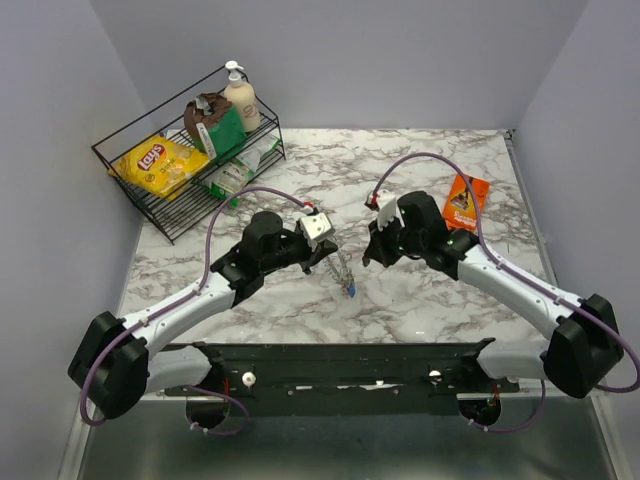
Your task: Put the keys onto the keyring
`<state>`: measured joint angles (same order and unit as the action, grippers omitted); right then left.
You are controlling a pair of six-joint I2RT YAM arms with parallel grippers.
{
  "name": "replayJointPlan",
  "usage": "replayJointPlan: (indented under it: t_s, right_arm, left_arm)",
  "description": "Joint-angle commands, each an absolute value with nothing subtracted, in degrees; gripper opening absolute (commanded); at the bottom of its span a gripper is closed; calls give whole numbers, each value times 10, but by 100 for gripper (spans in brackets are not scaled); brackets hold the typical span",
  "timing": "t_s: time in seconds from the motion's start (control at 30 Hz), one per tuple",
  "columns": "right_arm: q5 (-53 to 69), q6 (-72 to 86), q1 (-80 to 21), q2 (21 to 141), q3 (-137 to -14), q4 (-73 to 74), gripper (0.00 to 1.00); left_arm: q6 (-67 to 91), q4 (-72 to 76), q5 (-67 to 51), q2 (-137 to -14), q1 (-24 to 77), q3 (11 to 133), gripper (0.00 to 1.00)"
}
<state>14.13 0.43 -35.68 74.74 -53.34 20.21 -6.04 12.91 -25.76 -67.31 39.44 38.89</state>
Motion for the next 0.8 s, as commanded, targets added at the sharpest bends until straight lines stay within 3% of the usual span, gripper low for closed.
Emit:
replayJointPlan:
  t_s: [0.0,0.2,0.77]
  right_arm:
    - [234,-40,-360,709,-498,147,0]
    - [344,-64,-360,672,-474,107,0]
    - [321,-69,-360,642,-487,103,0]
  left_arm:
    - [-55,127,-228,-638,392,408,0]
    - [-52,141,-191,-619,392,390,0]
    - [-53,148,-191,-621,392,388,0]
